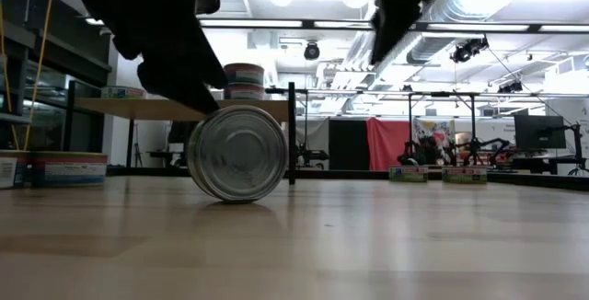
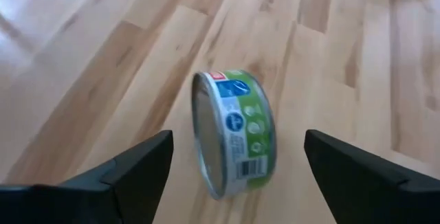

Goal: Stack canned seafood by type on shelf
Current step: Stack the green-white tuna can on top of the green-white tuna can on the shelf

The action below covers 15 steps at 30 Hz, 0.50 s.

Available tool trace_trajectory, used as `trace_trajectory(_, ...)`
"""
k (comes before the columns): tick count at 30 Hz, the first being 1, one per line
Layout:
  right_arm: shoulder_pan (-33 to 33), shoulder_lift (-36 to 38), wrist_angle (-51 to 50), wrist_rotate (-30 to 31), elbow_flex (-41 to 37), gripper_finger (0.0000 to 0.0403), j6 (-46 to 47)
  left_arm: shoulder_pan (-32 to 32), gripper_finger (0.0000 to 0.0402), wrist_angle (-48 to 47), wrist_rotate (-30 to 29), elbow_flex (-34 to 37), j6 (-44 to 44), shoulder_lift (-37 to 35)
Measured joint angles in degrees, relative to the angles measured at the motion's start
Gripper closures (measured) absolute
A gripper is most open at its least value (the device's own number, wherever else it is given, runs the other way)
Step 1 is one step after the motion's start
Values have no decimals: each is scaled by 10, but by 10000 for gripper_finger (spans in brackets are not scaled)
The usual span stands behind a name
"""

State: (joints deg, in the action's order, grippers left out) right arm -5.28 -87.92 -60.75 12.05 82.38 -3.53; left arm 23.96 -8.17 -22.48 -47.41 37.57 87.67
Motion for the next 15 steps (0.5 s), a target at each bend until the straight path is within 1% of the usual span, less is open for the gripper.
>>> trace_trajectory(4,2,69,31,14,-92,96,61,0,78,-3,-6,0,-2,16)
trace_trajectory(8,5,125,51,15,-154,96,119,0,78,13,-2,-1,3,48)
trace_trajectory(11,5,150,58,15,-179,96,152,0,79,20,0,0,13,66)
trace_trajectory(15,5,161,61,23,-185,96,161,1,87,21,-10,-1,13,76)
